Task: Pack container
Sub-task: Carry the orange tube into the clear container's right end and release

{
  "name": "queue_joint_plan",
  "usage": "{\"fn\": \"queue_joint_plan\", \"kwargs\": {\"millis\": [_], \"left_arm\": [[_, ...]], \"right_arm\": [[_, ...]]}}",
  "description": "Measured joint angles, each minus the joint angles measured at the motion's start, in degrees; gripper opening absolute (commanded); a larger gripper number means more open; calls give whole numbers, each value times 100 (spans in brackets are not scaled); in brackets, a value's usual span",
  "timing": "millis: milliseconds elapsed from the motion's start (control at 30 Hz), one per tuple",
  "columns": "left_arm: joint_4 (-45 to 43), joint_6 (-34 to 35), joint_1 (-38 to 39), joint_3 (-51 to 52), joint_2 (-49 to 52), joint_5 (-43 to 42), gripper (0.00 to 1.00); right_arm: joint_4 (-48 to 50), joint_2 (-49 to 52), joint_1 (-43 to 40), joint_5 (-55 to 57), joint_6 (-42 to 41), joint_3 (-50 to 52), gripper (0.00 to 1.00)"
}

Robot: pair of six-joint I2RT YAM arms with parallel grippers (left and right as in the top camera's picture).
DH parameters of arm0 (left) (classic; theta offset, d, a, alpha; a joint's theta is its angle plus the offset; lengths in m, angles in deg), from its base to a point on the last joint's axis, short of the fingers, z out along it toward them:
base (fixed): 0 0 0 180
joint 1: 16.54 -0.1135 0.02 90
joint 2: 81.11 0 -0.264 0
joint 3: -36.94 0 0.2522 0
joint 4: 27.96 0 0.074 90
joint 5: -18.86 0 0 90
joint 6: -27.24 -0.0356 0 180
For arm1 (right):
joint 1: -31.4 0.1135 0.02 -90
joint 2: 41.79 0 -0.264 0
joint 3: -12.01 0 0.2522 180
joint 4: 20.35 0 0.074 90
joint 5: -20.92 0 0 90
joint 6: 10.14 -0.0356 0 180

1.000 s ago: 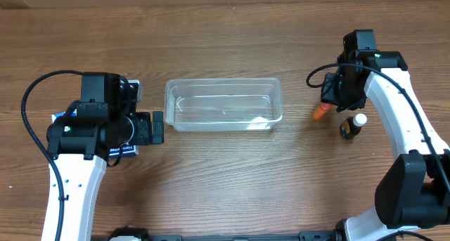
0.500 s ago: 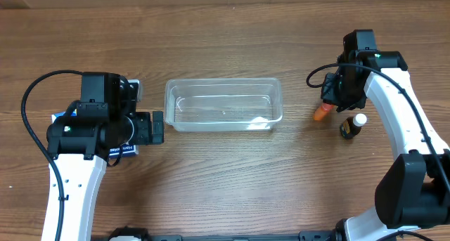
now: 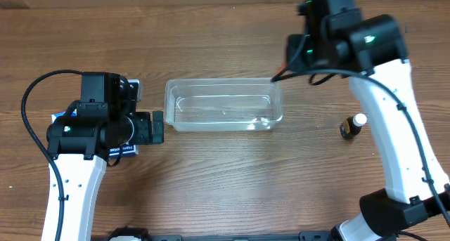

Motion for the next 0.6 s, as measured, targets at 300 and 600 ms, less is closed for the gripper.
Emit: {"fn": "queue_joint_plan", "kwargs": {"millis": [300,600], "left_arm": [[-2,0,0,0,0,0,100],[-50,0,0,0,0,2,100]], "right_arm": [[90,1156,205,37,-345,0,4],[393,1364,205,35,-374,299,4]]}}
